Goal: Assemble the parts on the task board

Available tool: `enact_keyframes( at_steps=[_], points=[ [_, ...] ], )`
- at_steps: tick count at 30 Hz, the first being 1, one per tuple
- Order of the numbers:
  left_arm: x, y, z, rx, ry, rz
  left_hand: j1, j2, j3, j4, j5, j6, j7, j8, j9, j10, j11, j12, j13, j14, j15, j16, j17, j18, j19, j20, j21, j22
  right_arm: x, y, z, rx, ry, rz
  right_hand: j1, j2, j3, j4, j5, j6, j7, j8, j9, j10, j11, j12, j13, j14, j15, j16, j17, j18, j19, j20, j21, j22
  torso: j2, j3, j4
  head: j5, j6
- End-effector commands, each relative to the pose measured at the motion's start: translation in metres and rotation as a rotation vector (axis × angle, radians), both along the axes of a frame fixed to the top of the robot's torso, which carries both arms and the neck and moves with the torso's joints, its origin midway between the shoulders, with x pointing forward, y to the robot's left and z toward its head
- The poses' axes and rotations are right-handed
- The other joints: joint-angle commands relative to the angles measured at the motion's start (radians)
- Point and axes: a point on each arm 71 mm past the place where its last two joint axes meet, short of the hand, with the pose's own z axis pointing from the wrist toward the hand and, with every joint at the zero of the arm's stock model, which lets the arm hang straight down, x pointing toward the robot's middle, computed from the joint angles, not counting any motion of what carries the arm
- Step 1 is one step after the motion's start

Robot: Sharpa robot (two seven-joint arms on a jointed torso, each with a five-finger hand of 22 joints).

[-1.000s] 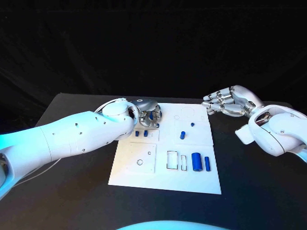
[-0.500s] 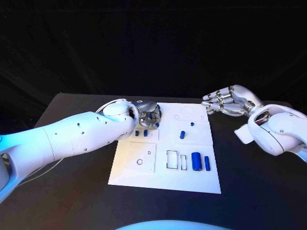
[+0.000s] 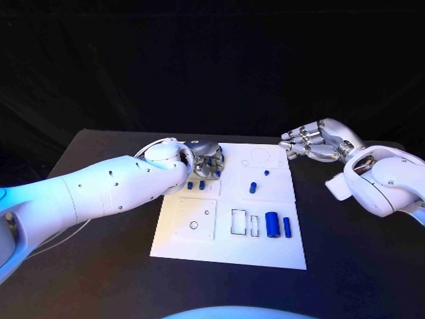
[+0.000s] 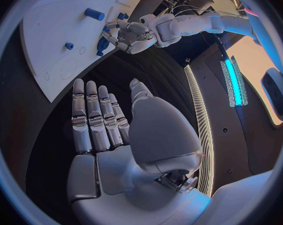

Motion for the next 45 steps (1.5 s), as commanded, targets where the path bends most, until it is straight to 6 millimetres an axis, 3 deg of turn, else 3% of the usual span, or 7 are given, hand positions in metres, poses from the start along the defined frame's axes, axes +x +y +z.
enact_keyframes(
  at_steps=[1,10,19,23,26,38,45],
  points=[
    [-0.001,-0.003,-0.001,-0.006,0.023,-0.016,0.005,-0.002,0.007,0.002,-0.005,0.004,0.001,-0.007,-0.002,0.009,0.000,-0.007,-0.002,0.008,-0.002,0.006,0.002,-0.014,0.009,-0.003,0.006,0.005,-0.001,0.001,0.000,0.001,-0.004,0.010,-0.002,0.001,-0.004,-0.004,0.003,-0.005,0.014,-0.001,0.001,-0.005,0.000,-0.002,-0.001,-0.004,0.001,-0.004,-0.001,0.006,0.001,0.005,0.000,-0.001,0.000,0.0003,0.0002,0.000,0.000],
    [0.000,-0.003,-0.003,-0.001,0.034,-0.013,0.015,0.007,0.036,-0.011,-0.005,0.012,0.002,-0.014,-0.011,0.018,0.000,-0.013,-0.010,0.015,-0.002,0.029,0.014,-0.018,0.018,-0.003,0.030,0.030,0.000,0.001,0.000,0.001,-0.004,0.011,-0.002,0.001,-0.004,-0.004,0.003,-0.005,0.014,-0.001,0.001,-0.005,0.000,-0.002,-0.001,-0.004,0.001,-0.004,-0.001,0.006,0.001,0.005,0.000,-0.001,0.000,0.0002,-0.0003,-0.001,0.000],
    [-0.001,-0.003,-0.002,-0.002,0.027,-0.017,0.050,0.018,0.136,-0.070,-0.015,0.077,-0.012,-0.004,-0.012,0.087,-0.017,-0.020,-0.016,0.043,-0.020,0.075,0.052,-0.030,0.053,-0.019,0.104,0.110,0.000,0.002,0.000,0.001,-0.003,0.012,-0.002,0.001,-0.004,-0.004,0.003,-0.005,0.014,-0.001,0.001,-0.005,0.000,-0.002,-0.001,-0.004,0.001,-0.004,-0.001,0.006,0.001,0.005,0.000,-0.001,0.001,0.0004,-0.0004,-0.004,-0.001],
    [0.000,-0.003,-0.002,0.003,0.021,-0.014,0.057,0.003,0.235,-0.116,-0.045,0.095,-0.012,-0.015,-0.016,0.124,-0.017,-0.038,-0.018,0.051,-0.024,0.084,0.052,-0.035,0.057,-0.027,0.138,0.143,0.000,0.002,0.000,0.001,-0.004,0.011,-0.002,0.001,-0.004,-0.004,0.003,-0.005,0.014,-0.001,0.001,-0.005,0.000,-0.002,-0.001,-0.004,0.001,-0.004,-0.001,0.006,0.001,0.005,0.000,-0.001,0.000,0.0001,-0.0004,-0.004,-0.001],
    [0.000,-0.002,-0.002,-0.001,0.014,-0.014,0.000,-0.029,0.328,-0.151,-0.056,0.111,-0.011,-0.032,-0.022,0.146,-0.017,-0.066,-0.019,0.052,-0.022,0.088,0.042,-0.035,0.047,-0.024,0.158,0.162,0.000,0.001,0.000,0.002,-0.004,0.011,-0.002,0.001,-0.004,-0.004,0.003,-0.005,0.014,-0.001,0.001,-0.005,0.000,-0.002,-0.001,-0.004,0.001,-0.004,-0.001,0.006,0.001,0.005,0.000,-0.001,0.000,0.0001,0.0001,-0.004,-0.001],
    [-0.004,0.000,0.004,-0.065,0.013,-0.010,-0.061,-0.039,0.319,-0.162,-0.059,0.123,-0.008,-0.038,-0.020,0.155,-0.020,-0.078,-0.013,0.054,-0.021,0.091,0.035,-0.034,0.045,-0.022,0.158,0.163,0.000,0.001,0.000,0.002,-0.005,0.010,-0.002,0.001,-0.004,-0.004,0.003,-0.005,0.014,-0.001,0.001,-0.005,0.000,-0.002,-0.001,-0.004,0.001,-0.004,-0.001,0.006,0.001,0.005,0.000,-0.001,-0.001,-0.0010,0.0008,-0.004,0.007],
    [-0.007,0.010,0.016,-0.112,0.032,0.013,-0.100,-0.039,0.290,-0.163,-0.061,0.130,-0.011,-0.040,-0.017,0.160,-0.024,-0.086,-0.009,0.057,-0.022,0.096,0.036,-0.035,0.047,-0.020,0.154,0.161,0.000,0.000,0.000,0.002,-0.005,0.007,-0.002,0.001,-0.004,-0.004,0.004,-0.004,0.014,-0.001,0.001,-0.005,0.000,-0.002,-0.001,-0.004,0.001,-0.004,-0.001,0.006,0.001,0.005,0.000,-0.002,-0.002,0.0007,0.0014,-0.001,0.010]
  ],
)
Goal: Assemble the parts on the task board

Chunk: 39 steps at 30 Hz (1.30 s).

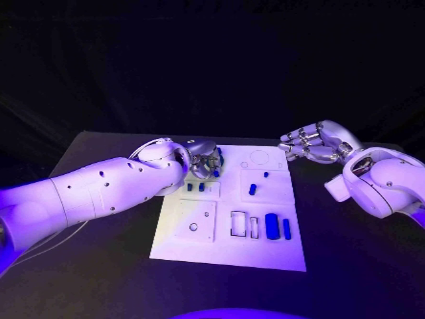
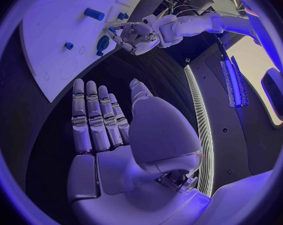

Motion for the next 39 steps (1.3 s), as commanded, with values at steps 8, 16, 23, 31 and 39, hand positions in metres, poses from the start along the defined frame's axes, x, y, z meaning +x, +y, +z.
enact_keyframes(
  at_steps=[8,16,23,31,39],
  points=[
    [-0.004,0.016,0.015,-0.077,0.045,0.044,-0.039,0.003,-0.036,0.004,-0.003,0.007,-0.004,-0.008,0.004,0.005,-0.001,-0.015,0.001,0.007,-0.001,0.010,0.002,-0.019,0.000,0.004,-0.008,-0.005,0.000,-0.001,0.000,0.002,-0.005,0.005,-0.001,0.003,-0.003,-0.006,0.006,-0.004,0.013,0.000,0.001,-0.005,0.000,-0.002,-0.001,-0.004,0.001,-0.004,-0.003,0.007,0.001,0.005,0.000,-0.004,0.001,0.0001,0.0006,0.006,0.007],
    [-0.001,0.033,0.017,-0.063,0.061,0.089,-0.061,0.002,-0.058,0.011,-0.003,0.004,-0.006,-0.014,0.004,0.006,-0.001,-0.024,0.001,0.007,0.000,0.013,0.003,-0.018,0.001,0.004,-0.015,-0.011,0.000,-0.001,0.000,0.002,-0.004,0.005,-0.001,0.003,-0.003,-0.006,0.006,-0.004,0.013,0.000,0.001,-0.005,0.000,-0.002,-0.001,-0.004,0.001,-0.004,-0.003,0.007,0.001,0.005,0.000,-0.004,0.002,0.0007,-0.0007,0.010,0.008],
    [0.002,0.048,0.015,-0.046,0.070,0.126,-0.067,0.002,-0.064,0.014,-0.003,0.004,-0.006,-0.015,0.004,0.006,0.000,-0.027,0.002,0.007,0.000,0.014,0.004,-0.018,0.002,0.005,-0.017,-0.012,0.000,-0.001,0.000,0.002,-0.003,0.005,-0.001,0.003,-0.003,-0.006,0.006,-0.004,0.013,0.000,0.001,-0.005,0.000,-0.002,-0.001,-0.004,0.001,-0.004,-0.003,0.007,0.001,0.005,0.000,-0.004,0.002,0.0008,0.0000,0.012,0.007],
    [0.004,0.057,0.014,-0.028,0.074,0.150,-0.070,0.002,-0.067,0.015,-0.002,0.004,-0.006,-0.016,0.004,0.007,-0.001,-0.028,0.002,0.007,0.000,0.014,0.004,-0.019,0.003,0.005,-0.017,-0.011,0.000,-0.001,0.000,0.002,-0.002,0.004,-0.001,0.003,-0.003,-0.006,0.006,-0.004,0.013,0.000,0.001,-0.005,0.000,-0.002,-0.001,-0.004,0.001,-0.004,-0.003,0.007,0.001,0.005,0.000,-0.004,0.002,0.0003,-0.0011,0.016,0.005],
    [0.005,0.061,0.012,-0.010,0.069,0.157,-0.070,0.004,-0.067,0.015,-0.002,0.004,-0.007,-0.016,0.005,0.007,-0.001,-0.029,0.002,0.007,0.000,0.015,0.004,-0.019,0.004,0.005,-0.016,-0.010,-0.001,-0.001,0.000,0.002,-0.003,0.004,-0.001,0.003,-0.003,-0.006,0.006,-0.004,0.013,0.000,0.001,-0.005,0.000,-0.002,-0.001,-0.004,0.001,-0.004,-0.003,0.007,0.001,0.005,0.000,-0.004,0.002,0.0004,-0.0008,0.016,0.006]
  ],
)
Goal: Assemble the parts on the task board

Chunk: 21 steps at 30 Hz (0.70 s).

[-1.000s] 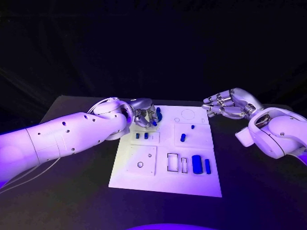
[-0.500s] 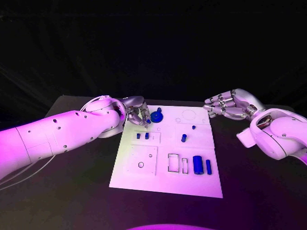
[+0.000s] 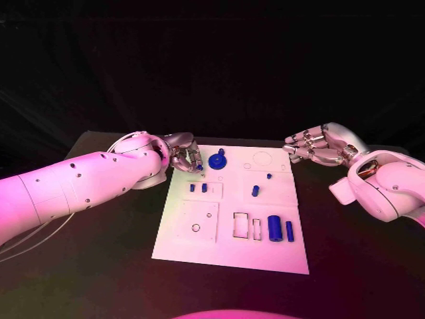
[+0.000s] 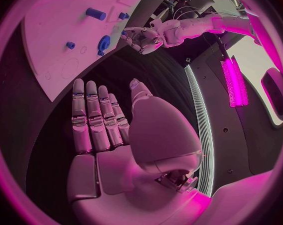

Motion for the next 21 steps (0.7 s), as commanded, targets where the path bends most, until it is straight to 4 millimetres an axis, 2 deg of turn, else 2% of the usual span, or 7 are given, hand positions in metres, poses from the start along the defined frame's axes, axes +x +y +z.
enact_keyframes(
  at_steps=[1,21],
  points=[
    [0.0000,0.0004,-0.0014,0.019,0.011,-0.005,-0.006,0.002,-0.005,0.000,-0.002,0.001,-0.004,-0.003,0.002,0.008,-0.001,-0.006,0.001,0.006,0.001,0.007,0.001,-0.019,0.004,0.005,-0.005,0.000,-0.0005,0.0007,0.0003,0.002,-0.003,0.008,-0.001,0.003,-0.003,-0.006,0.006,-0.004,0.013,0.000,0.001,-0.005,0.000,-0.002,-0.001,-0.004,0.001,-0.004,-0.001,0.007,0.001,0.005,0.000,-0.001,0.000,0.0003,0.0004,0.000,0.001],
    [-0.0003,-0.0058,-0.0095,0.043,0.033,-0.023,-0.004,0.004,-0.005,-0.001,-0.001,0.001,-0.005,-0.004,0.002,0.008,-0.002,-0.007,0.001,0.005,0.001,0.006,0.000,-0.019,0.004,0.005,-0.006,-0.001,-0.0004,0.0011,0.0003,0.003,-0.004,0.010,-0.001,0.003,-0.003,-0.007,0.007,-0.004,0.014,0.000,0.001,-0.006,0.000,-0.001,-0.001,-0.004,0.001,-0.004,-0.002,0.007,0.001,0.005,0.000,-0.003,0.000,-0.0002,-0.0002,-0.001,-0.003]
  ],
)
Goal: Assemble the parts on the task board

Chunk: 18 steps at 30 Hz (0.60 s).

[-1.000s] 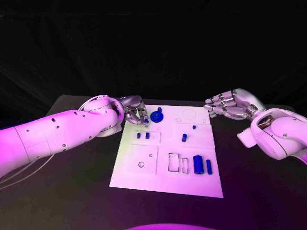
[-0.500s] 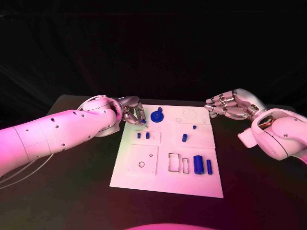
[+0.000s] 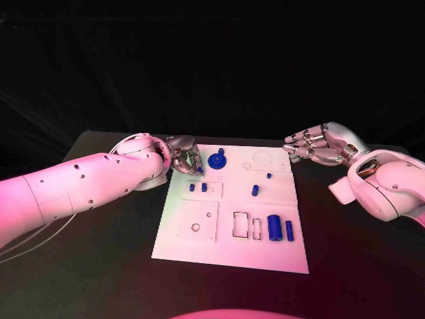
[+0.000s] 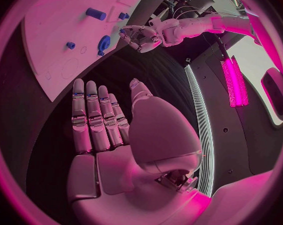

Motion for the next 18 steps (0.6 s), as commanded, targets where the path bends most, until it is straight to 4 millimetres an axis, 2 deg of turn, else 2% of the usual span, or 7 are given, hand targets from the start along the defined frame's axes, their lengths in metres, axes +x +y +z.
enact_keyframes(
  at_steps=[1,18],
  points=[
    [-0.0006,-0.0022,-0.0021,0.021,0.016,-0.016,-0.004,0.005,-0.005,-0.001,-0.001,0.001,-0.005,-0.001,0.001,0.008,-0.002,-0.003,0.002,0.005,0.001,0.007,0.000,-0.019,0.004,0.005,-0.006,-0.001,-0.0004,0.0010,0.0003,0.002,-0.004,0.010,-0.001,0.003,0.000,-0.004,0.007,-0.004,0.013,0.000,0.001,-0.006,0.000,-0.001,-0.001,-0.004,0.001,-0.004,-0.001,0.007,0.001,0.005,0.000,-0.001,-0.001,-0.0002,-0.0001,0.000,-0.002],
    [-0.0009,-0.0048,-0.0059,0.034,0.030,-0.022,-0.001,0.007,-0.005,-0.003,-0.001,0.001,-0.005,-0.002,0.001,0.008,-0.003,-0.005,0.002,0.004,0.000,0.006,-0.002,-0.018,0.002,0.005,-0.009,-0.005,-0.0004,0.0011,0.0003,0.003,-0.004,0.011,-0.001,0.003,0.000,-0.004,0.007,-0.004,0.013,0.000,0.001,-0.006,0.000,-0.001,-0.001,-0.004,0.001,-0.004,-0.001,0.007,0.001,0.005,0.000,-0.001,0.000,0.0002,-0.0003,-0.001,-0.004]
  ],
)
